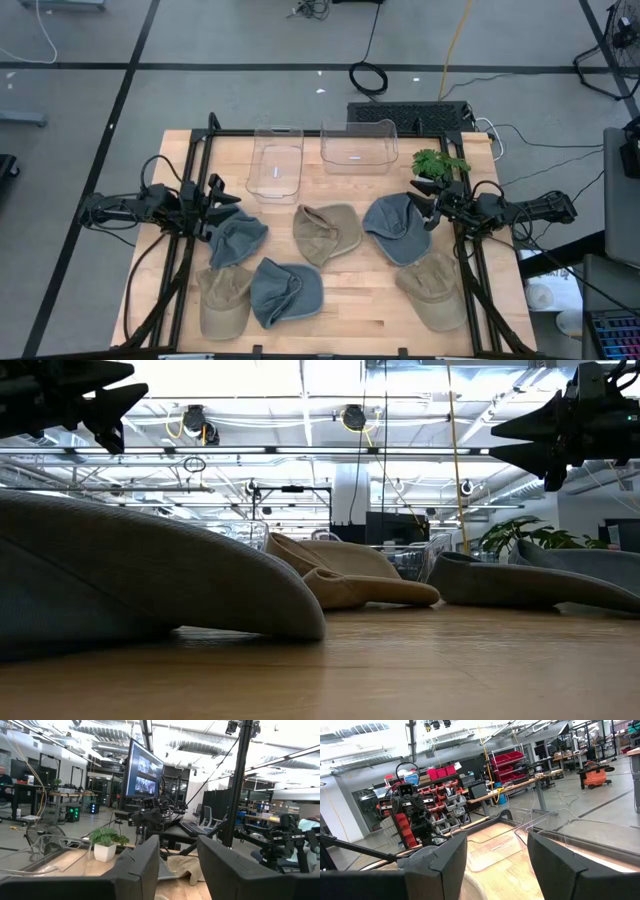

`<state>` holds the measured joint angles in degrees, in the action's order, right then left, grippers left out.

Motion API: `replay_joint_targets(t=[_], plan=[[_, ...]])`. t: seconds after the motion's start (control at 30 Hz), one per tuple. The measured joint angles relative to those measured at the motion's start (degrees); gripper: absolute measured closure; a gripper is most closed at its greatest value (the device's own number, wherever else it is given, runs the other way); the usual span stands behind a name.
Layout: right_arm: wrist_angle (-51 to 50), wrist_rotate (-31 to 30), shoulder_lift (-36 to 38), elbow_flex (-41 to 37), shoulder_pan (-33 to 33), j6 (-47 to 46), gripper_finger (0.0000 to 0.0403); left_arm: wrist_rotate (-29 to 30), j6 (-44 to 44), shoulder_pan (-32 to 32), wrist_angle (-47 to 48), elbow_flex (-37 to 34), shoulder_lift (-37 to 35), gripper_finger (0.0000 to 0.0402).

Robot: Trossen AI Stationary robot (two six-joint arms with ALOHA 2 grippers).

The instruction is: Pick & Place hat

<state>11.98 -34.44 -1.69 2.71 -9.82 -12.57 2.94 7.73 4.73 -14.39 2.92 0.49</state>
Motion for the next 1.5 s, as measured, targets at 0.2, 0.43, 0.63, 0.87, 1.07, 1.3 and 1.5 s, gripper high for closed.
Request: replay_joint_targets(t=[0.2,0.43,0.63,0.87,1.07,1.3,1.5], plan=[[0.01,0.0,0.01,0.0,-0.01,0.0,0.0206,0.0,0.01,0.0,0.0,-0.01,-0.01,0.0262],[0.01,0.0,0.0,0.01,0.0,-0.01,0.0206,0.0,0.0,0.0,0.0,-0.02,-0.01,0.0253],[0.0,0.0,0.02,0.0,0.0,-0.01,0.0206,0.0,0.01,0.01,0.0,-0.01,0.01,0.0262],[0.01,0.0,0.0,0.01,0.0,0.01,0.0206,-0.02,0.01,0.01,0.0,-0.01,0.0,0.026],[0.01,0.0,0.01,-0.01,-0.02,0.0,0.0206,0.0,0.02,0.01,0.0,-0.01,0.01,0.0253],[0.24,0.0,0.0,0.0,-0.01,0.0,0.0206,0.0,0.0,0.0,0.0,0.0,-0.01,0.0263],[0.01,0.0,0.0,-0.01,-0.02,-0.01,0.0206,0.0,0.0,0.01,0.0,0.0,0.0,0.026]])
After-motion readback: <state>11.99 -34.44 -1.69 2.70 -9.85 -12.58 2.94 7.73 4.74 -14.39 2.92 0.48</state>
